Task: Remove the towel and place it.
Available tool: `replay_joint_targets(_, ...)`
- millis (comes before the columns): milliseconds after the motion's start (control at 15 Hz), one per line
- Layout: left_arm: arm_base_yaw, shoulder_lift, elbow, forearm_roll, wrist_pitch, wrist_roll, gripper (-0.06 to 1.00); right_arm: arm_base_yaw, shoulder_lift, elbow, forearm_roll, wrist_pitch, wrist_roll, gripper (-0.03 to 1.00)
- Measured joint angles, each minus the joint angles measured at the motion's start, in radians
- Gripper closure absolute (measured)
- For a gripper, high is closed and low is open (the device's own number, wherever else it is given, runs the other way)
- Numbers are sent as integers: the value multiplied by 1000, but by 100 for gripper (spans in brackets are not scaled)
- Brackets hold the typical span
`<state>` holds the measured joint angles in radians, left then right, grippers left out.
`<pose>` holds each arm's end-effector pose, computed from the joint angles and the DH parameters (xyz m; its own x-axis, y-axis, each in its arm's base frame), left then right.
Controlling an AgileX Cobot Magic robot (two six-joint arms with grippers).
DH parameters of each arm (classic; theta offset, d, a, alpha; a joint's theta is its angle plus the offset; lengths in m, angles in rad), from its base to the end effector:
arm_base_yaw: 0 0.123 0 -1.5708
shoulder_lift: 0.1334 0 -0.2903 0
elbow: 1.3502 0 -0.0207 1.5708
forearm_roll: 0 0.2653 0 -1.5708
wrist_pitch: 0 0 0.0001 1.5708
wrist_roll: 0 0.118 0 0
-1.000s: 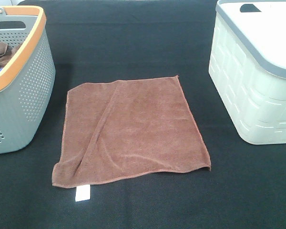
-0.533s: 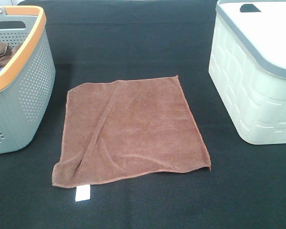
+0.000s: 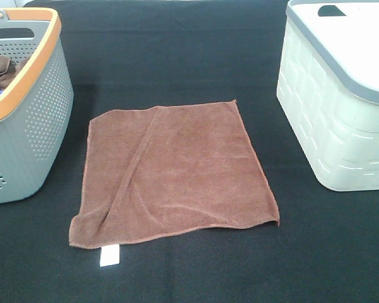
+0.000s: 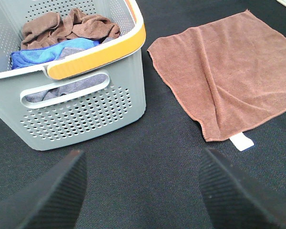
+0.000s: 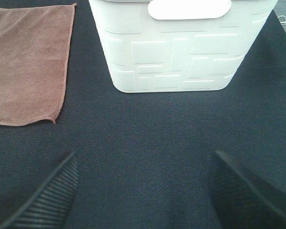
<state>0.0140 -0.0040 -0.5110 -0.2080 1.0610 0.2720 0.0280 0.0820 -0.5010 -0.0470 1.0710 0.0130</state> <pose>0.0238 -0.0209 0.2773 -0.4032 0.1602 -0.9010 0.2197 0.9727 0.0746 0.0381 -0.0038 0.2686 -0.5347 -0.0245 -0.8447 0.0018 0.9995 -0.0301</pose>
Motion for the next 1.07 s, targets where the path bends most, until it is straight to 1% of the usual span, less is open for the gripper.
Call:
replay_joint_targets(467,0,-1,0,0,0,0,30,0,-4,0,0,0,0,25)
replay_joint_targets(667,0,-1,0,0,0,0,30,0,-83,0,0,-2,0,25)
replay_joint_targets(1067,0,-1,0,0,0,0,30,0,-89,0,0,-2,0,25)
